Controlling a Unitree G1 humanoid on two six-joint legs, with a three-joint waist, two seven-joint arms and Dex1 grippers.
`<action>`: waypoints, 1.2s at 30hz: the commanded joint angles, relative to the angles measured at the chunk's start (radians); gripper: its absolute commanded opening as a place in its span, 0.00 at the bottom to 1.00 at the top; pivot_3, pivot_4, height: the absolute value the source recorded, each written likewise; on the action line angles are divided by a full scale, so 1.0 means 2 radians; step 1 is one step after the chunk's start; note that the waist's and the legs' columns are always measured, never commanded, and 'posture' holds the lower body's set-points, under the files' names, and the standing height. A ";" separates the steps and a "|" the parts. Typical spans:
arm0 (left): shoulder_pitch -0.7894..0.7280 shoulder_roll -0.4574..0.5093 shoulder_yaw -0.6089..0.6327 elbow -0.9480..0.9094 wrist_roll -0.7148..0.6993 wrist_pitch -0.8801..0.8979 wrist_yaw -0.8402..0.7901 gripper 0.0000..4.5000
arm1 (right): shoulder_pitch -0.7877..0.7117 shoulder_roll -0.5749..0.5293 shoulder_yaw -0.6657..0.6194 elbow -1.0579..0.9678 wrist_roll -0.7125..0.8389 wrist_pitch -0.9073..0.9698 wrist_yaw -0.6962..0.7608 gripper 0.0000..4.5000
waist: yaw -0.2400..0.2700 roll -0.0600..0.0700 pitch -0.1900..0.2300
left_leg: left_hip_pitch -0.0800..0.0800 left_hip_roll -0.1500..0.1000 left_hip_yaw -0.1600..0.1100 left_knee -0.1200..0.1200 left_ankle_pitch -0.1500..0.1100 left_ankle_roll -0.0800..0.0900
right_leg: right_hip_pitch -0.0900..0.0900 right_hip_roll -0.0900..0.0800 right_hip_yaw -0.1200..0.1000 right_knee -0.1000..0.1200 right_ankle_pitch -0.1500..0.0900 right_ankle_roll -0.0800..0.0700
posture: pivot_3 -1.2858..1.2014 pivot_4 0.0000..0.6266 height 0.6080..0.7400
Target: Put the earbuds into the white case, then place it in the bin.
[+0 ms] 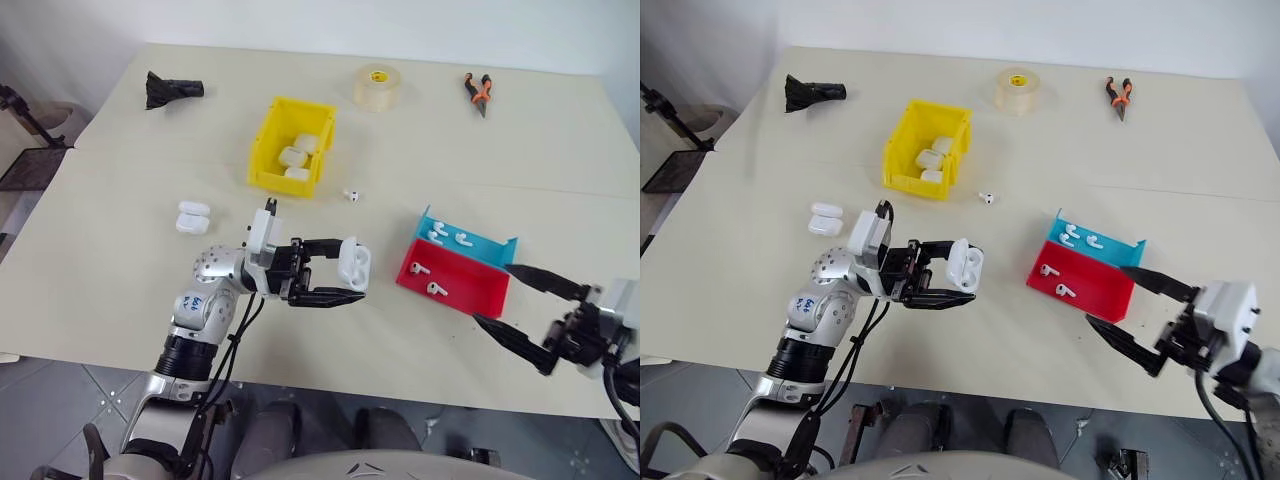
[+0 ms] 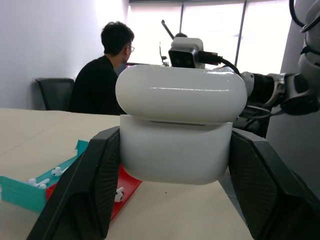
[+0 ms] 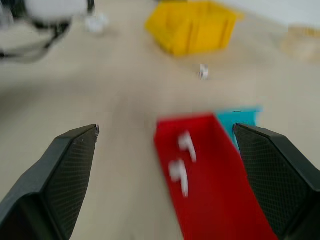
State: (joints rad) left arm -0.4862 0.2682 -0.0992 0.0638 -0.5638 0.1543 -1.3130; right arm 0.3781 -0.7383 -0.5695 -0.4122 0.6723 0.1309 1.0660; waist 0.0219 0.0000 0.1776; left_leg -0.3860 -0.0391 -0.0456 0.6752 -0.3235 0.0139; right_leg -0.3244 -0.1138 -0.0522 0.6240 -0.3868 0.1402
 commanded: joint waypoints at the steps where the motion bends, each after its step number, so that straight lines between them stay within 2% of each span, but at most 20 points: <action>1: 0.005 -0.001 -0.004 0.002 0.008 -0.021 -0.007 0.63 | -0.013 -0.024 -0.015 -0.010 -0.001 0.003 0.007 1.00 | -0.003 0.000 0.000 | 0.000 0.000 0.001 0.000 0.000 0.000 | 0.000 0.000 0.000 0.000 0.000 0.000 | 0.52 0.24 1.00; 5: 0.006 -0.008 -0.009 0.006 0.013 -0.031 -0.007 0.63 | -0.032 -0.079 0.013 -0.040 -0.008 0.089 -0.025 1.00 | -0.002 0.000 0.000 | 0.001 0.001 0.001 0.000 0.000 0.000 | 0.000 0.000 -0.001 0.000 0.000 0.000 | 0.52 0.24 1.00; 9: 0.008 -0.012 -0.013 0.005 0.014 -0.035 -0.005 0.63 | -0.099 -0.155 0.071 -0.070 -0.001 0.210 -0.072 1.00 | 0.001 0.000 0.000 | 0.000 0.001 0.000 0.000 0.000 0.000 | 0.000 0.000 0.000 -0.001 0.000 0.000 | 0.52 0.24 1.00; 13: 0.015 -0.017 -0.018 0.003 0.015 -0.041 -0.003 0.63 | -0.226 -0.249 0.186 -0.061 -0.002 0.369 -0.095 1.00 | 0.002 0.001 0.001 | -0.001 0.000 -0.001 0.000 0.000 0.000 | 0.000 -0.001 0.001 -0.002 0.000 0.000 | 0.52 0.24 1.00; 18: 0.020 -0.022 -0.019 0.000 0.016 -0.044 0.004 0.63 | -0.381 -0.248 0.317 -0.053 -0.035 0.454 -0.103 1.00 | 0.002 0.001 0.001 | -0.003 0.000 -0.002 0.000 0.000 0.000 | -0.001 -0.001 0.000 -0.003 0.000 0.000 | 0.52 0.24 1.00; 21: 0.022 -0.025 -0.020 -0.001 0.017 -0.046 0.008 0.63 | -0.435 -0.237 0.382 -0.053 -0.060 0.484 -0.101 1.00 | 0.002 0.001 0.001 | -0.003 0.000 -0.003 0.000 0.000 0.000 | -0.001 -0.001 0.000 -0.002 0.000 0.000 | 0.52 0.24 1.00; 26: 0.026 -0.031 -0.022 -0.005 0.018 -0.048 0.014 0.63 | -0.486 -0.217 0.461 -0.035 -0.112 0.489 -0.094 1.00 | 0.002 0.001 0.001 | -0.003 0.000 -0.002 -0.001 0.000 0.000 | -0.002 -0.001 0.000 -0.002 0.000 0.000 | 0.52 0.24 1.00; 30: 0.029 -0.033 -0.023 -0.009 0.018 -0.049 0.018 0.63 | -0.500 -0.211 0.485 -0.023 -0.134 0.487 -0.079 1.00 | 0.001 0.001 0.001 | -0.003 -0.001 -0.002 -0.001 0.000 0.000 | -0.002 -0.001 0.000 -0.001 0.000 0.000 | 0.52 0.24 1.00; 33: 0.032 -0.032 -0.023 -0.013 0.017 -0.049 0.020 0.63 | -0.510 -0.206 0.497 -0.010 -0.154 0.480 -0.073 0.86 | 0.000 0.001 0.001 | -0.003 -0.001 -0.002 -0.001 0.000 0.000 | -0.003 -0.001 0.000 -0.001 0.000 0.000 | 0.52 0.24 1.00; 36: 0.034 -0.032 -0.022 -0.015 0.017 -0.050 0.022 0.63 | -0.515 -0.200 0.504 0.000 -0.170 0.473 -0.066 0.65 | 0.000 0.001 0.001 | -0.003 0.000 -0.002 0.000 0.000 0.000 | -0.003 -0.001 0.000 -0.001 0.000 0.000 | 0.52 0.24 1.00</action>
State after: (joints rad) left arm -0.4252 0.2099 -0.1407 0.0799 -0.5243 0.0697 -1.2722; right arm -0.6342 -1.1405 0.4407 -0.4121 0.3543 1.0901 0.9229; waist 0.0225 0.0028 0.1789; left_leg -0.3921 -0.0401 -0.0501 0.6744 -0.3230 0.0135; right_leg -0.3298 -0.1158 -0.0523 0.6227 -0.3866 0.1405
